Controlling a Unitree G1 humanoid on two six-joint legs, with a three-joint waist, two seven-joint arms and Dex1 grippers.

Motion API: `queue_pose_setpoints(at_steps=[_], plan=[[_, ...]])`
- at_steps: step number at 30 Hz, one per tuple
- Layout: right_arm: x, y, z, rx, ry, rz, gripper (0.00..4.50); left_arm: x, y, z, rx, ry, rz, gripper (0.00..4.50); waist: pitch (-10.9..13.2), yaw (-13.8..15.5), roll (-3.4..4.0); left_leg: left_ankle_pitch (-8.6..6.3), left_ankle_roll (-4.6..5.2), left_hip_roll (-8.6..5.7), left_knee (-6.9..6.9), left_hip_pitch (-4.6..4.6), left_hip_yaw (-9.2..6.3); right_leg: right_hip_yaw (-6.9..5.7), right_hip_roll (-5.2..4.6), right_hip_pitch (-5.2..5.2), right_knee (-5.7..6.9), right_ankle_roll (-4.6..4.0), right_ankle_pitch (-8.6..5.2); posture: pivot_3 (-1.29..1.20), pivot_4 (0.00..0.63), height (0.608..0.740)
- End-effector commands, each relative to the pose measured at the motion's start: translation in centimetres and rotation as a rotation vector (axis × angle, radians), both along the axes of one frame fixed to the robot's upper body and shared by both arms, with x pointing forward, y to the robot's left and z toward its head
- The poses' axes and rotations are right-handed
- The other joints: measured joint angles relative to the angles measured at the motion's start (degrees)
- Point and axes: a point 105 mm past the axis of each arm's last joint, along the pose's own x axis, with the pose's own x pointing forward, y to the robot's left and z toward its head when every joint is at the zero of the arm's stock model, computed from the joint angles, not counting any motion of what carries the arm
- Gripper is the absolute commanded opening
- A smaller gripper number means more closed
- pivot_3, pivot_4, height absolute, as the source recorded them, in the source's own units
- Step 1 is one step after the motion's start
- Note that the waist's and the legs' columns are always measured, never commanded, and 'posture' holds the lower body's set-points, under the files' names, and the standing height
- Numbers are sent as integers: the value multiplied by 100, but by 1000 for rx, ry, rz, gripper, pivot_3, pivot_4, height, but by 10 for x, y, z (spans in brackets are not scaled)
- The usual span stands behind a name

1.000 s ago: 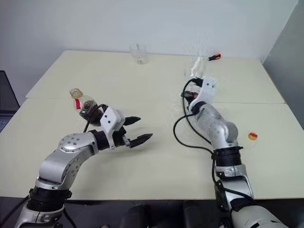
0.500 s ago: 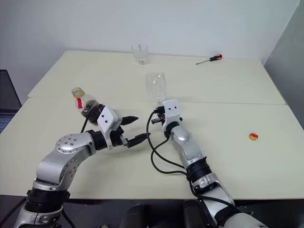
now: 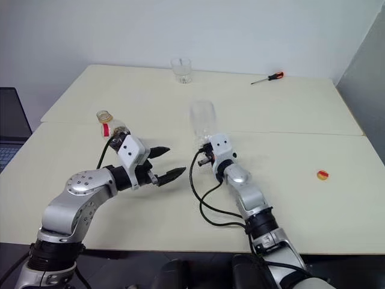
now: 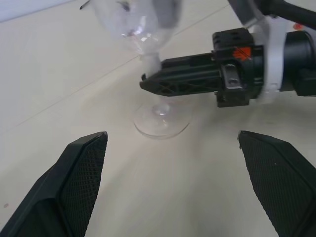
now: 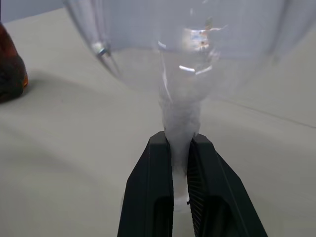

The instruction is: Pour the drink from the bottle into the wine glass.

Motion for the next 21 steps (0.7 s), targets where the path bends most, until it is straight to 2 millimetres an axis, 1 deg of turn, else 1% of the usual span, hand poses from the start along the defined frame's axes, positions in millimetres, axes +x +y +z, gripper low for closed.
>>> queue_pose_setpoints(at_steps=[1,10,14,16,17,19,21], plan=[[-6,-9,-32,-67,102,-1,132,1,4,11,11,-50,-3,4500,-1,2,-1,0,0,1,-1,1,-1,0,1,0,0,0,0,0,150,740],[-3,3,-23,-73,75,44,132,2,2,12,12,-53,-5,4500,-1,-9,-1,0,0,2,-1,3,-1,-1,2,1,0,-3,0,0,150,740],[-10,9,-17,-69,46,119,132,2,5,11,36,-56,-2,4500,-1,-20,-1,0,0,4,-1,4,-1,-1,5,1,1,-4,1,0,150,740],[-12,9,-12,-56,30,138,840,1,4,10,39,-52,-11,4500,-1,-20,-1,0,0,4,-3,3,0,-1,5,-1,0,-4,1,0,150,740],[-12,8,-10,-55,23,140,1025,1,3,10,36,-52,-11,4500,0,-18,0,0,0,3,-5,3,0,-1,5,-1,-1,-4,0,0,150,740],[-12,5,-4,-59,1,136,1642,2,3,9,35,-52,-7,4500,5,-17,2,0,0,2,-6,-6,1,0,4,-7,-3,-8,2,0,150,740],[-13,1,4,-75,-28,139,2429,2,5,8,36,-49,-2,4500,7,-17,2,0,0,1,-4,-14,4,0,3,-16,-2,-9,3,0,150,740]])
